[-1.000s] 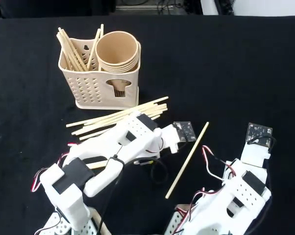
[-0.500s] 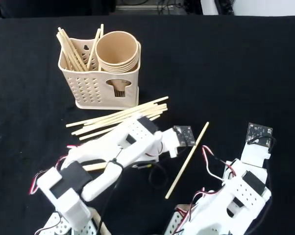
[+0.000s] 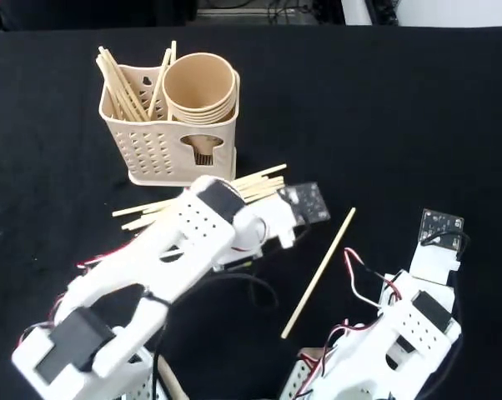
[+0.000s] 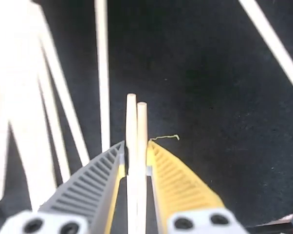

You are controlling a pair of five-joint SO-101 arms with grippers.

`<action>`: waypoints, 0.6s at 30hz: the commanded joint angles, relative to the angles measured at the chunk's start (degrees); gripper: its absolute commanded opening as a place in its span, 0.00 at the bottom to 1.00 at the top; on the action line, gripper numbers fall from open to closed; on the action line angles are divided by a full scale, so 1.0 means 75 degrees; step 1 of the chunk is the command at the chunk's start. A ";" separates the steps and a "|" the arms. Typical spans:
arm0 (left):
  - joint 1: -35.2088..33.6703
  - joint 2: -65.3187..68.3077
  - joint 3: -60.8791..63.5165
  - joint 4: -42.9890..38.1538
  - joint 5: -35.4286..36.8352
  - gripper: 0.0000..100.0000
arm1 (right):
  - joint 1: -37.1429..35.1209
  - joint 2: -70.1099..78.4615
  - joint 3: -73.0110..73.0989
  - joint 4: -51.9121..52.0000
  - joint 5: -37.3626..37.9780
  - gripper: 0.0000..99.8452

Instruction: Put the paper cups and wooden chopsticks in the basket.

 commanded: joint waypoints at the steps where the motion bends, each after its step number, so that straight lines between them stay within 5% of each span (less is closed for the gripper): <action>1: -0.0123 -0.0821 -0.1143 0.0680 0.0082 0.03 | 0.0047 -0.0111 -0.0053 -0.0082 0.0070 0.01; 8: -0.0627 -0.2075 -0.3464 0.1805 0.0281 0.03 | 0.0047 -0.0111 -0.0041 -0.0082 0.0070 0.01; 18: -0.3780 -0.2567 -0.7320 0.0914 0.1594 0.03 | 0.0047 -0.0111 -0.0041 -0.0082 0.0070 0.01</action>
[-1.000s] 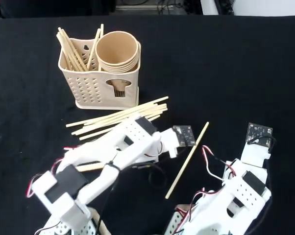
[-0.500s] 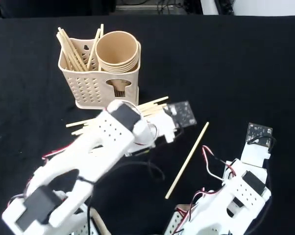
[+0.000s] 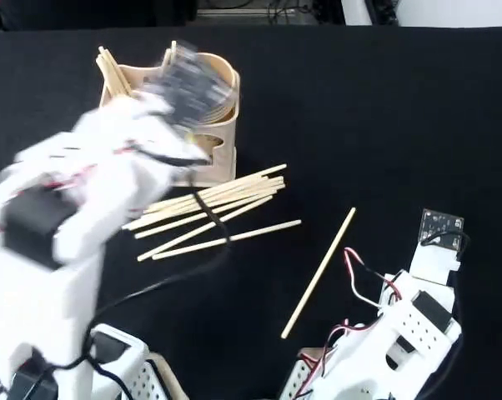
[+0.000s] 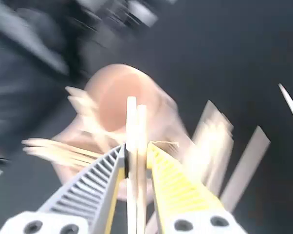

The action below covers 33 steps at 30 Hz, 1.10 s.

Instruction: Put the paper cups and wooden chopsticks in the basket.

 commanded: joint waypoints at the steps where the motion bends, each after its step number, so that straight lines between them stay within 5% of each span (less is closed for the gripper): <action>1: -0.1143 -0.0117 -0.1577 -0.0973 0.1114 0.03 | 0.0047 -0.0111 -0.0041 -0.0082 0.0070 0.01; 14: -0.2772 0.1313 -0.2585 -0.4372 0.4747 0.03 | 0.0047 -0.0111 -0.0041 -0.0082 0.0070 0.01; 26: -0.2737 0.3141 -0.1858 -0.4372 0.5392 0.03 | -0.0176 -0.0111 -0.0029 -0.0082 0.0070 0.01; 33: -0.2796 0.3352 -0.0580 -0.5263 0.5333 0.03 | -0.0176 -0.0111 -0.0029 -0.0082 0.0070 0.01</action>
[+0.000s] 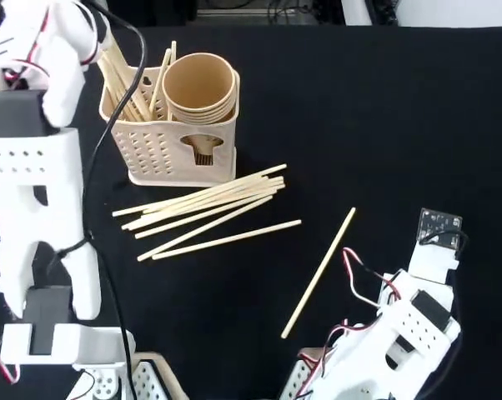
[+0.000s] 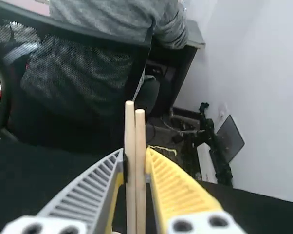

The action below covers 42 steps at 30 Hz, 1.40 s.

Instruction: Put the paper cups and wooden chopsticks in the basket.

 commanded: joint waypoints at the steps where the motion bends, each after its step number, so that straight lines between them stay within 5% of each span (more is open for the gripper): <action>1: -0.0100 -0.0094 0.0768 -0.0832 0.0023 0.03 | -0.0094 -0.0111 -0.0029 -0.0082 0.0070 0.01; 7: 0.0100 -0.0105 0.2151 -0.1313 -0.0012 0.03 | -0.0094 -0.0111 -0.0029 -0.0082 0.0070 0.01; 14: 0.0522 -0.0117 0.2749 -0.1078 -0.1184 0.09 | -0.0094 -0.0111 -0.0029 -0.0082 0.0070 0.01; 21: 0.1377 -0.1348 0.2456 0.0633 -0.1993 0.19 | -0.0082 -0.0111 -0.0029 -0.0094 0.0070 0.01; 30: 0.2889 -0.2063 0.0768 0.5275 -0.4103 0.19 | 0.0293 -0.0111 -0.0217 -0.0117 0.0070 0.01; 36: 0.3640 -0.1958 0.2163 0.6107 -0.5427 0.19 | 0.0715 -0.0064 -0.1940 0.1571 0.0621 0.02; 42: 0.5023 -0.2942 0.5046 0.5064 -0.5275 0.19 | 0.1664 -0.0053 -0.3370 0.2145 0.1102 0.02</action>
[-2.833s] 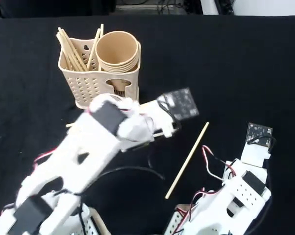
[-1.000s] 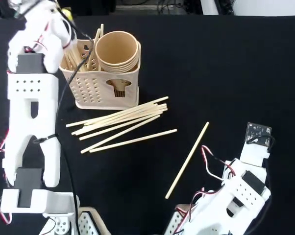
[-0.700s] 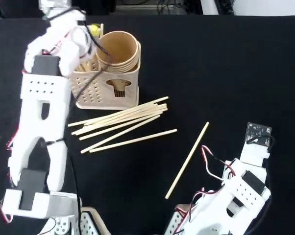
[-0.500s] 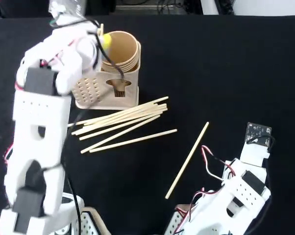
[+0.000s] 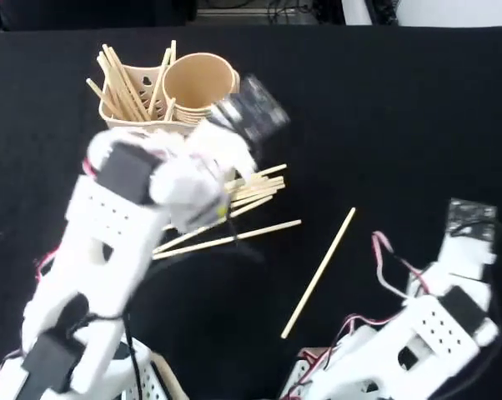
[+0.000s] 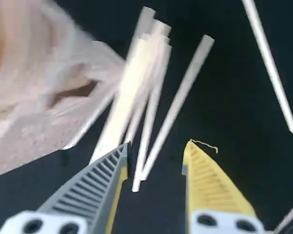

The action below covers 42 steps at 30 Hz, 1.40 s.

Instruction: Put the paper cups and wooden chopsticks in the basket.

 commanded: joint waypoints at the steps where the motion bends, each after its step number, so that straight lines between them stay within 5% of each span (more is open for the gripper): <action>1: 0.0662 -0.0750 0.2057 -0.1242 0.0152 0.19 | 0.0656 -0.0053 -0.0979 0.0129 0.0445 0.02; 7: 0.0498 -0.0774 0.6558 -0.5990 -0.0434 0.19 | 0.1301 -0.0053 -0.1131 0.0129 0.1289 0.02; 14: 0.0768 0.0281 0.7133 -0.8123 -0.0926 0.20 | 0.1090 -0.0041 -0.1143 0.0129 0.1348 0.02; 26: 0.0838 0.5064 0.2315 -0.6588 -0.0586 0.20 | 0.1114 -0.0041 -0.1436 0.0141 0.1360 0.02; 42: 0.1037 0.5474 0.1284 -0.4536 -0.0211 0.03 | 0.1067 -0.0041 -0.1237 0.0152 0.1371 0.02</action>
